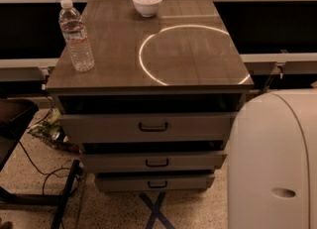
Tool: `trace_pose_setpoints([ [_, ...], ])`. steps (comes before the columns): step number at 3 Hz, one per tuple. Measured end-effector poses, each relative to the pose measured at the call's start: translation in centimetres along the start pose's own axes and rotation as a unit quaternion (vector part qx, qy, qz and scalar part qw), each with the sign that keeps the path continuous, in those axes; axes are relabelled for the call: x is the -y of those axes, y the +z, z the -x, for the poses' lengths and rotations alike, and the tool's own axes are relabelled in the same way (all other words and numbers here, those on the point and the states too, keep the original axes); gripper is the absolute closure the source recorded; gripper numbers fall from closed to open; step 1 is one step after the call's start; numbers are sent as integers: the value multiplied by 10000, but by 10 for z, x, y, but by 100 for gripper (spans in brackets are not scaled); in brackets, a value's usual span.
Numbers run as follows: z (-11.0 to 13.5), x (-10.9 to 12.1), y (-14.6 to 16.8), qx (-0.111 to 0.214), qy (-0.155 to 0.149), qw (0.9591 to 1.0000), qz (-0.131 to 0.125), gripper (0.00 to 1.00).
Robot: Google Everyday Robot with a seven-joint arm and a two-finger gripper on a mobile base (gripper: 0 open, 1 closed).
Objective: Move rxbar blueberry near water bottle
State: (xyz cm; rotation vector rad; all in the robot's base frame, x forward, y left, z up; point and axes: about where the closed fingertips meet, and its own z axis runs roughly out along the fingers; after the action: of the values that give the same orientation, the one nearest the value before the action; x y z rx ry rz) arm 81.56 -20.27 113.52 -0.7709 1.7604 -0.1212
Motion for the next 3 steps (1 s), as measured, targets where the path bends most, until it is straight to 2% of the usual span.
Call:
trace_pose_setpoints([
  [1, 12, -14, -16, 65, -7, 9995, 302, 100],
  [2, 24, -42, -35, 299, -5, 9960, 841, 100],
  [3, 23, -67, -49, 461, 19, 9921, 1170, 100],
])
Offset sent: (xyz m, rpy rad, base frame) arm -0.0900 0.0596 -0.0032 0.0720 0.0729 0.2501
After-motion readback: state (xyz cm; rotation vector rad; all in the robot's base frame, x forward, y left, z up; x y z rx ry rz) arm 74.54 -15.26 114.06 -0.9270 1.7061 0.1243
